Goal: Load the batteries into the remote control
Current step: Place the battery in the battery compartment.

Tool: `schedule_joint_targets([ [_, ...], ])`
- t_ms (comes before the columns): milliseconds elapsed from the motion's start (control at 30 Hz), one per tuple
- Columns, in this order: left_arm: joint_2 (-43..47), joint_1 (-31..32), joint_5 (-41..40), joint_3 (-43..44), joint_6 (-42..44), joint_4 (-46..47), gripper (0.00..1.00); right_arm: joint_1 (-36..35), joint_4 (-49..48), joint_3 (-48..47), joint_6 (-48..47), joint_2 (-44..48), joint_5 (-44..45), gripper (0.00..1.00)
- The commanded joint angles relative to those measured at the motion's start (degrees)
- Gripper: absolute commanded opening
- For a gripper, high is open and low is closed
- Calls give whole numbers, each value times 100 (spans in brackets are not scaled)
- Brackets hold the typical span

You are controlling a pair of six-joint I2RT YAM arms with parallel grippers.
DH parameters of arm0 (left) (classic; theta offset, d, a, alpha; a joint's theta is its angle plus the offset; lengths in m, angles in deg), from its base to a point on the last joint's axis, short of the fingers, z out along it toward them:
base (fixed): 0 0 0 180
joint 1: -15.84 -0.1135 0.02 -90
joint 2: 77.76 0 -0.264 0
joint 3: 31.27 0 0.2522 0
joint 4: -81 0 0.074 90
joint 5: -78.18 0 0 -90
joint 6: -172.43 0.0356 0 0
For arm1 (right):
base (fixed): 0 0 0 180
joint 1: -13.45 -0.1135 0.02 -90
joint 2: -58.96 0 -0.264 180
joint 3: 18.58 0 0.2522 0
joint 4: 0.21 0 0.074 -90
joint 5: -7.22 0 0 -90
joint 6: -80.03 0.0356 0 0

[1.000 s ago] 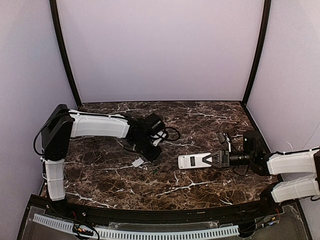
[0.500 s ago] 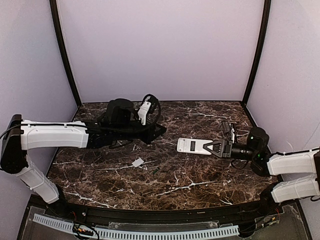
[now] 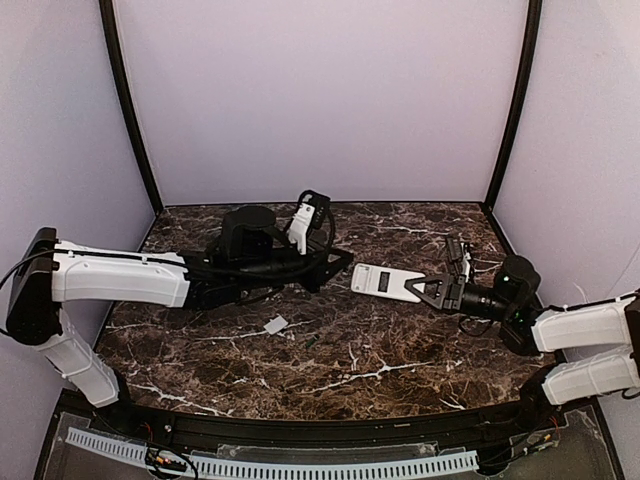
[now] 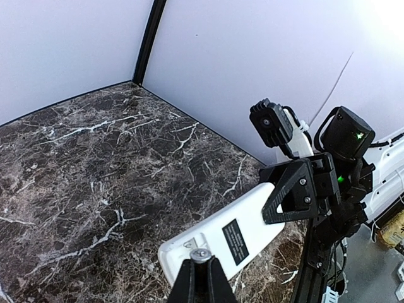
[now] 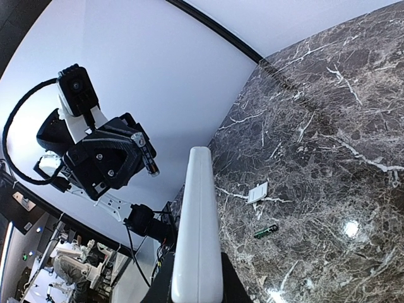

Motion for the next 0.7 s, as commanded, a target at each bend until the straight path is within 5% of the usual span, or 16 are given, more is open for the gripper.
schedule_joint_targets([
  [0, -189, 99, -176, 106, 132, 229, 0, -114, -612, 5, 214, -206, 148, 0],
  [667, -443, 351, -933, 1, 697, 693, 0, -381, -890, 55, 979, -139, 492, 0],
])
